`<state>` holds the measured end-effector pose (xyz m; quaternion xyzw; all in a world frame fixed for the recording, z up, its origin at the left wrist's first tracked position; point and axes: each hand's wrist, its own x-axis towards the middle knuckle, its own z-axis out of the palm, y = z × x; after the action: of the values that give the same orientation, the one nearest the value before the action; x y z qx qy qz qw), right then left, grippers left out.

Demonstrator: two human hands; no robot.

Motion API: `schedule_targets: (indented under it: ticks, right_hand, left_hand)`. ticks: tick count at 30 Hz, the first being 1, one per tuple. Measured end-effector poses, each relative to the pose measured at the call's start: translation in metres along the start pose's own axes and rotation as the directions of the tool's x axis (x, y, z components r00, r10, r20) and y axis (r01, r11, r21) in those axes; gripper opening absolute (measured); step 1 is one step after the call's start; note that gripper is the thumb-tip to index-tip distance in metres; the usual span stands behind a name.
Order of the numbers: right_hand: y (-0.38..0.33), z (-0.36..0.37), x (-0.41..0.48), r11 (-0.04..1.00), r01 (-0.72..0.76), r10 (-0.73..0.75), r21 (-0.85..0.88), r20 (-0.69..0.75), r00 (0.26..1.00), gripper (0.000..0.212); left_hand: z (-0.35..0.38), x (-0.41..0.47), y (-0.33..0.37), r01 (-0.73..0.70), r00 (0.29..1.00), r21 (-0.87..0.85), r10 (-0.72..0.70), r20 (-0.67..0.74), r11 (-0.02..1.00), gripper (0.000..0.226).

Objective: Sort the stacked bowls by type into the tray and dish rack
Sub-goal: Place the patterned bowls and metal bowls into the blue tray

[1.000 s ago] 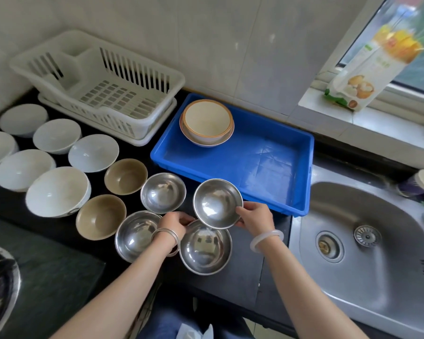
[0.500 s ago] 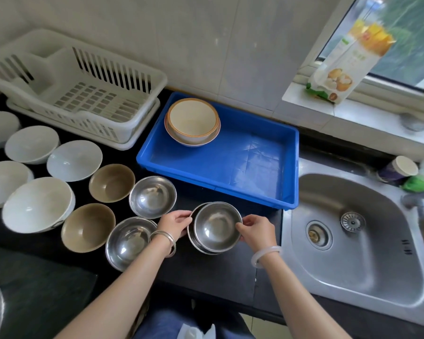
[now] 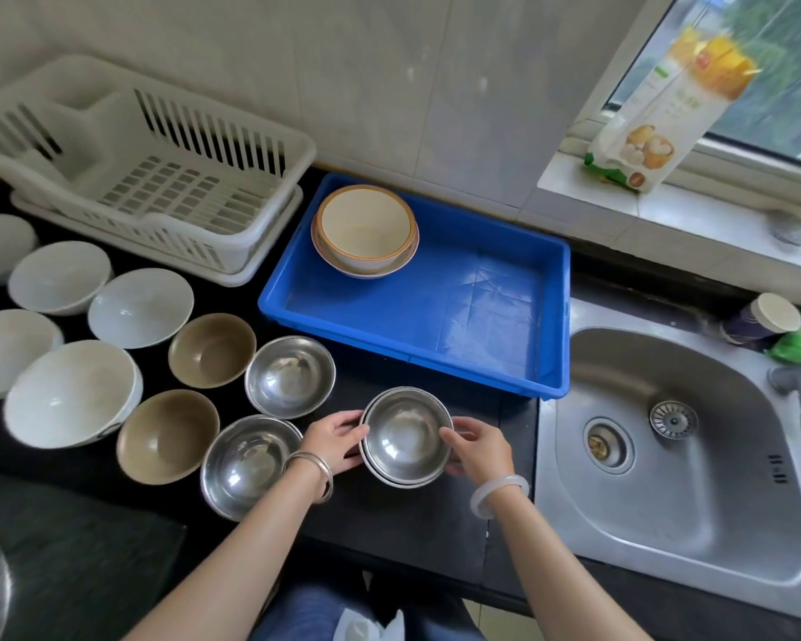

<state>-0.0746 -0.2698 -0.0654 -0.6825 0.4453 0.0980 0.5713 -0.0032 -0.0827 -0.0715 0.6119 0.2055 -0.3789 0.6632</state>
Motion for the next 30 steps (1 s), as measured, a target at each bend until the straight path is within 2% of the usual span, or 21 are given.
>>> schedule_targets:
  ticks: [6,12,15,17,24,30]
  right_hand:
    - [-0.005,-0.001,0.006,0.997,-0.011,0.01,0.072,0.013,1.0,0.019]
    - [-0.042,-0.017,0.016,0.976,0.136,-0.14,0.17,0.011,0.99,0.007]
    - [-0.073,-0.029,0.029,0.968,0.161,-0.163,0.192,-0.004,0.987,0.006]
    - [-0.092,-0.038,0.042,0.965,0.174,-0.176,0.194,-0.006,0.984,0.005]
    - [-0.128,-0.055,0.095,0.972,0.116,-0.111,0.203,-0.036,0.993,0.023]
    - [-0.135,-0.049,0.136,0.974,0.048,-0.04,0.22,-0.042,0.998,0.018]
  left_hand:
    - [-0.002,0.001,0.008,-0.015,1.0,0.035,0.014,0.024,0.999,0.032]
    - [0.009,0.009,0.054,-0.12,0.991,0.028,0.118,0.056,0.992,0.011]
    - [0.026,0.017,0.083,-0.172,0.983,0.015,0.171,0.07,0.985,0.009]
    - [0.041,0.024,0.101,-0.188,0.98,0.019,0.186,0.071,0.982,0.016]
    - [0.09,0.064,0.141,-0.099,0.992,0.021,0.097,0.079,0.995,0.03]
    - [0.108,0.104,0.145,-0.046,0.998,-0.004,0.046,0.031,0.999,0.036]
